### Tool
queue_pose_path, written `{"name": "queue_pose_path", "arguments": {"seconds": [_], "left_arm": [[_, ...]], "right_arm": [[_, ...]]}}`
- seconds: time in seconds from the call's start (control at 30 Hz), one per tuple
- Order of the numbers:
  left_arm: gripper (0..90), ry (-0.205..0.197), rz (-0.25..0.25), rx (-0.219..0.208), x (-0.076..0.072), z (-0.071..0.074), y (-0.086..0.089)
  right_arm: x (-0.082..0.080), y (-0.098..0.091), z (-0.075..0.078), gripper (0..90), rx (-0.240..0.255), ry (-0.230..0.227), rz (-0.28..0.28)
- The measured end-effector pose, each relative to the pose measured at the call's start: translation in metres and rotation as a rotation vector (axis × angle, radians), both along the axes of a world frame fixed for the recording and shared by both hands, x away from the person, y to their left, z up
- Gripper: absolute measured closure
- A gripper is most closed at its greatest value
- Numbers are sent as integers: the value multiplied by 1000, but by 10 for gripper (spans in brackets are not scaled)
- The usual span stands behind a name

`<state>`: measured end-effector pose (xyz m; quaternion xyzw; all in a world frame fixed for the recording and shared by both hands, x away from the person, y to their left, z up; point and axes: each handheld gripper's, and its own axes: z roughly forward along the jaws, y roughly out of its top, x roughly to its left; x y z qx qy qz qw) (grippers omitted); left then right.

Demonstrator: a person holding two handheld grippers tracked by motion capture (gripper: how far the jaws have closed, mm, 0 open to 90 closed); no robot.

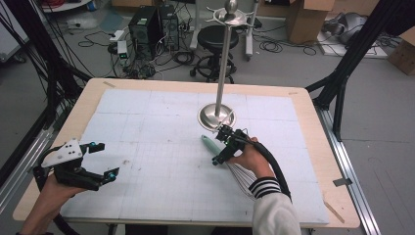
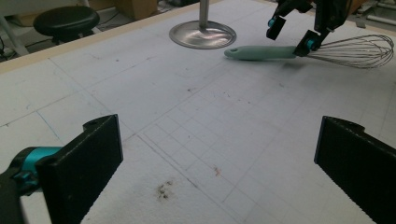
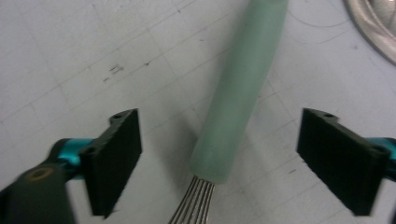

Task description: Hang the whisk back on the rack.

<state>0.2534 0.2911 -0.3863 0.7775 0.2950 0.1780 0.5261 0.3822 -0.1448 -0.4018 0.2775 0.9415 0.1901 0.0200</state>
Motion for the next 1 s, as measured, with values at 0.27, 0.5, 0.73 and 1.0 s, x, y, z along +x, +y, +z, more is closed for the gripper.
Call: {"name": "queue_pose_path", "arguments": {"seconds": [0.27,0.5,0.73,1.0], "left_arm": [[17,1,0,0,1,0,0],[17,2,3,-2,1,-1,0],[17,1,0,2,2,-1,-1],[17,1,-2,0,2,-1,-1]], "right_arm": [[5,4,-5,247,-18,30,-20],[7,6,-9,330,-24,43,-22],[9,6,-11,442,-40,46,-27],[10,6,-12,548,-45,68,-42]]}}
